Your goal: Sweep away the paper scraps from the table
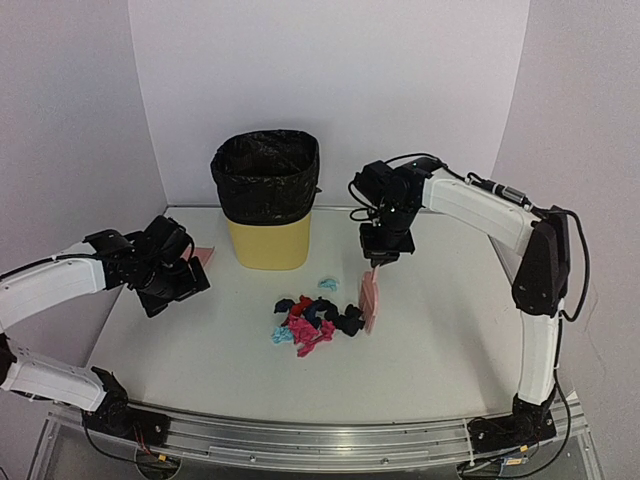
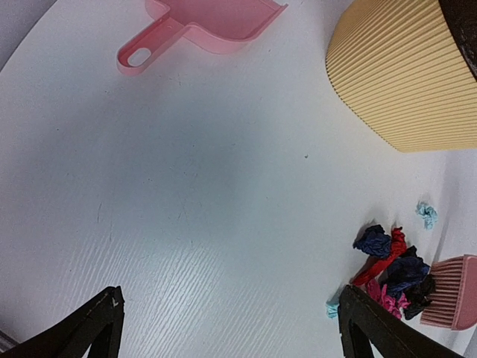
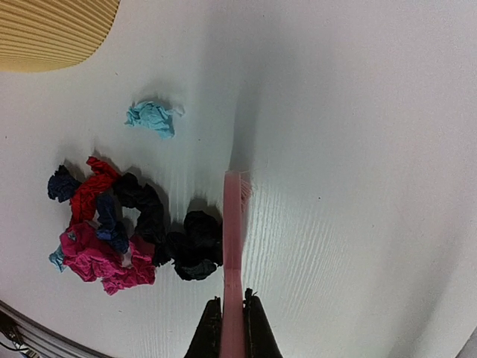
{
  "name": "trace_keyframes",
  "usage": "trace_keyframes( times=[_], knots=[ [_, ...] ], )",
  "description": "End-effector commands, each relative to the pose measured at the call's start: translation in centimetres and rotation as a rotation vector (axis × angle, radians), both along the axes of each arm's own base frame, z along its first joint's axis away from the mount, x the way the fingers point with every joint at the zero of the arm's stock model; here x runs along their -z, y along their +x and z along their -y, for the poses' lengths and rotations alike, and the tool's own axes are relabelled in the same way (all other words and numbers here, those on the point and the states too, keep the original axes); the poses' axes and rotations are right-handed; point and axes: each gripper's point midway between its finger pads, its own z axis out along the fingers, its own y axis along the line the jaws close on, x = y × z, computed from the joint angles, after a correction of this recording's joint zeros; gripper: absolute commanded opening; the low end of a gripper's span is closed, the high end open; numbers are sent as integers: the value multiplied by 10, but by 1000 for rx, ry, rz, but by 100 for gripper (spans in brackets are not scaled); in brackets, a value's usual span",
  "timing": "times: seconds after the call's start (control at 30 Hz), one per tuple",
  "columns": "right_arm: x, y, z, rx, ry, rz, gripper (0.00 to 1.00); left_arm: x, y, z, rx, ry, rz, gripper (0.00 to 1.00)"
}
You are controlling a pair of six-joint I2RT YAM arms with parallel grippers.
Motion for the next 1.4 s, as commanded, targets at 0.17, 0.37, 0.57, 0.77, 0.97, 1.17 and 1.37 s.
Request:
trace_keyframes(
  times=[0.17, 0.37, 0.57, 0.77, 0.97, 1.17, 1.37],
  knots=[
    [-75, -1, 67, 8, -170, 297, 0, -5, 27, 7, 90, -18, -27, 100],
    [-95, -18, 114, 22, -273, 384, 0, -26, 100, -8, 197, 41, -5, 97],
    [-89, -32, 130, -1, -286, 383, 0, -29, 147, -58, 267, 125, -41, 100],
    [-86, -37, 128, -49, -258, 376, 0, 10, 170, -117, 258, 44, -124, 100],
    [-78, -34, 127, -58, -236, 368, 0, 39, 173, -113, 358, -10, -144, 100],
    [-70, -36, 121, -87, -214, 348, 0, 64, 168, -110, 402, -22, -210, 97],
    [-69, -40, 123, -92, -202, 348, 0, 91, 158, -122, 367, 23, -308, 93]
  ],
)
